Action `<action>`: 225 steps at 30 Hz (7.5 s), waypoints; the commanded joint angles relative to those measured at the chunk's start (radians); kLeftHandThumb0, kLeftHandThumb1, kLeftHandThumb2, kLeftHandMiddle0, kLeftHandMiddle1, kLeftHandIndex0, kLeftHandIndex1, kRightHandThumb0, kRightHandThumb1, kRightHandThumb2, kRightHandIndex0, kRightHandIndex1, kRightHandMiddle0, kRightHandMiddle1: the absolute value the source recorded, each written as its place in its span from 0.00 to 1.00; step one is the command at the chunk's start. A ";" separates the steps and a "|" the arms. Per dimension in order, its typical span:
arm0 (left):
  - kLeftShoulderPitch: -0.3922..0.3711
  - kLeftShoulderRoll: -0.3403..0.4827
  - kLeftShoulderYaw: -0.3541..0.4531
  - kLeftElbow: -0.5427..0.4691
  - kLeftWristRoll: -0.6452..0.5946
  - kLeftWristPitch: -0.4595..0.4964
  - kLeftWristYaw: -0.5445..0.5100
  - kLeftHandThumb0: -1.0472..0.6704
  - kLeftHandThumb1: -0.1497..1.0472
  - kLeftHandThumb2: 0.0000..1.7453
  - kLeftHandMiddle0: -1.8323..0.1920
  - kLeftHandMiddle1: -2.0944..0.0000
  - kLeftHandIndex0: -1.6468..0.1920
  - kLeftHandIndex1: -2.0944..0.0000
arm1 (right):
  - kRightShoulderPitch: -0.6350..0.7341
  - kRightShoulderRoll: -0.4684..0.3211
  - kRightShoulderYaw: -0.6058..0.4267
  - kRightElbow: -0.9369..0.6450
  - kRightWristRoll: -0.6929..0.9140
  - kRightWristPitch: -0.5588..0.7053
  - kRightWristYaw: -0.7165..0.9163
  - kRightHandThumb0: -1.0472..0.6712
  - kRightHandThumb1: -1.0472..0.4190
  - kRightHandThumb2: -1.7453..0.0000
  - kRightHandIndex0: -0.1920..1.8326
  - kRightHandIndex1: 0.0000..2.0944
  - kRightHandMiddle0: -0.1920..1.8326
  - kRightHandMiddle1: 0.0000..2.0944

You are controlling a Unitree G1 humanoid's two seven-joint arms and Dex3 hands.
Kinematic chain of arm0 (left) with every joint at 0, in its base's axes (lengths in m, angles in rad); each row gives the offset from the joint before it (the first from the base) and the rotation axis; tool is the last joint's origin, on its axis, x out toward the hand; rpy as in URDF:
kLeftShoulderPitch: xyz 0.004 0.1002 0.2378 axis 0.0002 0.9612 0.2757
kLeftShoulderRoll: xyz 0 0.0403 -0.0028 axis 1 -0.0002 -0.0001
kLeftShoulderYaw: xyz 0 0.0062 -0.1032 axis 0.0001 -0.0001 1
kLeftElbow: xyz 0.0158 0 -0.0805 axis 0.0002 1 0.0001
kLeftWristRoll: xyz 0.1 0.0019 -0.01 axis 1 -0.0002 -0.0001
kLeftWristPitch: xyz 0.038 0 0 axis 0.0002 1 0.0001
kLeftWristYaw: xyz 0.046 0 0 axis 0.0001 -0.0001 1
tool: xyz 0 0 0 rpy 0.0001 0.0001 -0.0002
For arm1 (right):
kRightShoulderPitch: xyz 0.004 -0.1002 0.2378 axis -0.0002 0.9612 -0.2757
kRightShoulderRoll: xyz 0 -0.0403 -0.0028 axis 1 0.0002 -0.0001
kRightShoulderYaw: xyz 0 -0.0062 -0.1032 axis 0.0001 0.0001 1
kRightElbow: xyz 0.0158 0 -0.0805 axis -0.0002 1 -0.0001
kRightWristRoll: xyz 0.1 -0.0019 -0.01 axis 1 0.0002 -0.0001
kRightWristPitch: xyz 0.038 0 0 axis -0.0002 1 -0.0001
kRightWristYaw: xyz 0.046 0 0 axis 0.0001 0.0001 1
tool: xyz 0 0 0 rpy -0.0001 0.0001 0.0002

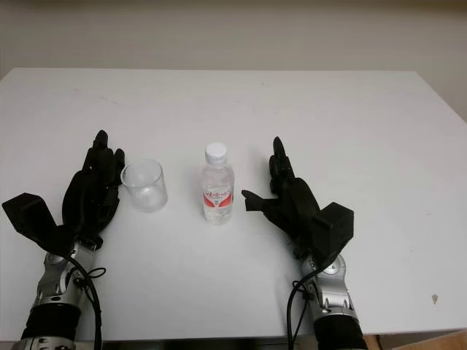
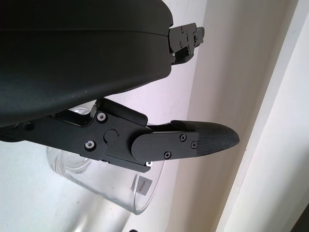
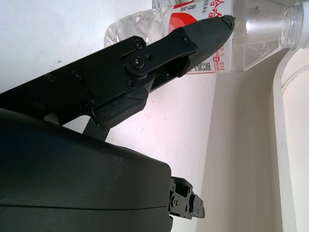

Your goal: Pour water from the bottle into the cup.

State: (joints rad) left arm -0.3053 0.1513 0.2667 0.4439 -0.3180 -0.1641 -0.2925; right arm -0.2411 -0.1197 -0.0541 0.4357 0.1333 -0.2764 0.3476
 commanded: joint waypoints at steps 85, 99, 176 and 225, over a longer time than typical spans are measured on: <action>-0.015 -0.042 -0.016 0.032 0.016 -0.032 0.041 0.19 1.00 0.25 0.97 0.98 0.98 0.98 | -0.177 0.056 0.202 0.180 -0.231 -0.136 -0.032 0.33 0.00 0.78 0.99 1.00 0.84 1.00; -0.010 -0.041 -0.016 0.025 0.021 -0.030 0.047 0.20 1.00 0.25 0.97 0.97 0.98 0.97 | -0.471 0.023 0.173 0.390 -0.307 -0.195 -0.195 0.38 0.00 0.72 1.00 1.00 0.91 1.00; -0.036 -0.065 -0.008 0.101 0.016 -0.097 0.055 0.18 1.00 0.23 0.97 0.98 0.98 0.98 | -1.037 -0.073 0.940 0.831 -1.274 0.051 -1.262 0.32 0.00 0.94 0.68 1.00 0.32 0.95; -0.029 -0.053 -0.010 0.090 0.014 -0.079 0.024 0.19 1.00 0.26 0.99 0.98 1.00 0.98 | -0.221 -0.026 -0.045 -0.102 0.089 0.392 -0.170 0.35 0.00 0.79 0.70 1.00 0.48 1.00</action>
State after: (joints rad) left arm -0.3648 0.1094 0.2583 0.5292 -0.3025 -0.2501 -0.2674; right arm -0.4712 -0.1507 -0.0920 0.3730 0.2158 0.1015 0.1797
